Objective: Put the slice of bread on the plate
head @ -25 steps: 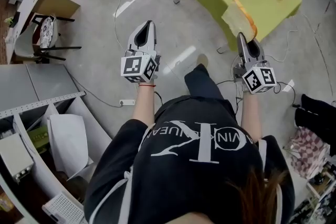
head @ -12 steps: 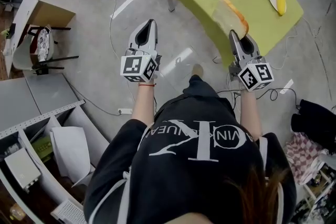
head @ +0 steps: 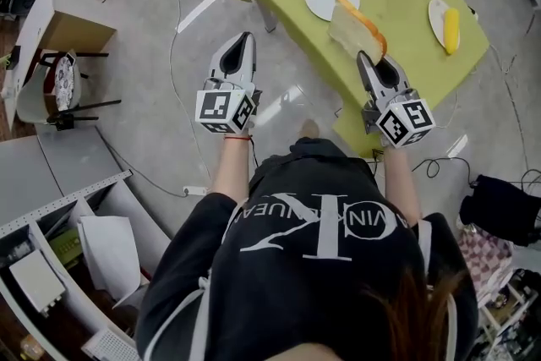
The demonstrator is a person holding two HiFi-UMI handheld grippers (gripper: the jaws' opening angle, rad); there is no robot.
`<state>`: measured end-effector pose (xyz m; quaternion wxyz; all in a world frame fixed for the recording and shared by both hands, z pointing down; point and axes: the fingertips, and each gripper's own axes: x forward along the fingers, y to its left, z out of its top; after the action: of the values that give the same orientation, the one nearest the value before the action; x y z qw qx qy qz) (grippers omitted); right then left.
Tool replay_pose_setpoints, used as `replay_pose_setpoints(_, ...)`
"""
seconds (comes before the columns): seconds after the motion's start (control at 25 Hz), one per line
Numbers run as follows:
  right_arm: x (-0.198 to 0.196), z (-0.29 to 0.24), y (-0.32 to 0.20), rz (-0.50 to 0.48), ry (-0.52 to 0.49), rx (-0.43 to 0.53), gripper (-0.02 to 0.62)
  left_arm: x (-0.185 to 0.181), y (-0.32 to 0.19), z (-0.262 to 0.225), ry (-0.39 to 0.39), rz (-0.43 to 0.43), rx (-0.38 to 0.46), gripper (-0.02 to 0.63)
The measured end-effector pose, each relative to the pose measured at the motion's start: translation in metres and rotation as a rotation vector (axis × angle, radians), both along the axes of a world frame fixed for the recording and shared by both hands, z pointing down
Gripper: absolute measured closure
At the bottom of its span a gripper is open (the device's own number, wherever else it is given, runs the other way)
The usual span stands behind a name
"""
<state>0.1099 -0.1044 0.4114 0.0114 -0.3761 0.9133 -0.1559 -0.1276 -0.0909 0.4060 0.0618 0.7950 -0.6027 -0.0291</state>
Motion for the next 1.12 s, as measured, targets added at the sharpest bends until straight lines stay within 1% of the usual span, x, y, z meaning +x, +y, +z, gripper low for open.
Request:
replay_pose_setpoints(0.28, 0.001, 0.014, -0.026, -0.015, 0.001, -0.067, 0.5, 0.013, -0.021, 0.009, -0.008, 0.018, -0.027, 0.597)
replay_pose_setpoints(0.56, -0.004, 0.026, -0.05, -0.015, -0.034, -0.152, 0.5, 0.017, -0.046, 0.016, -0.011, 0.044, -0.052, 0.597)
replay_pose_setpoints(0.76, -0.016, 0.036, -0.071, -0.015, -0.072, -0.252, 0.5, 0.022, -0.084, 0.02, -0.01, 0.099, -0.068, 0.597)
replay_pose_setpoints(0.96, -0.03, 0.046, -0.095, 0.0, -0.138, -0.36, 0.499, 0.03, -0.122, 0.017, -0.023, 0.178, -0.074, 0.597)
replay_pose_setpoints(1.12, -0.04, 0.054, -0.119, 0.016, -0.195, -0.447, 0.499, 0.025, -0.148, 0.021, -0.025, 0.211, -0.095, 0.597)
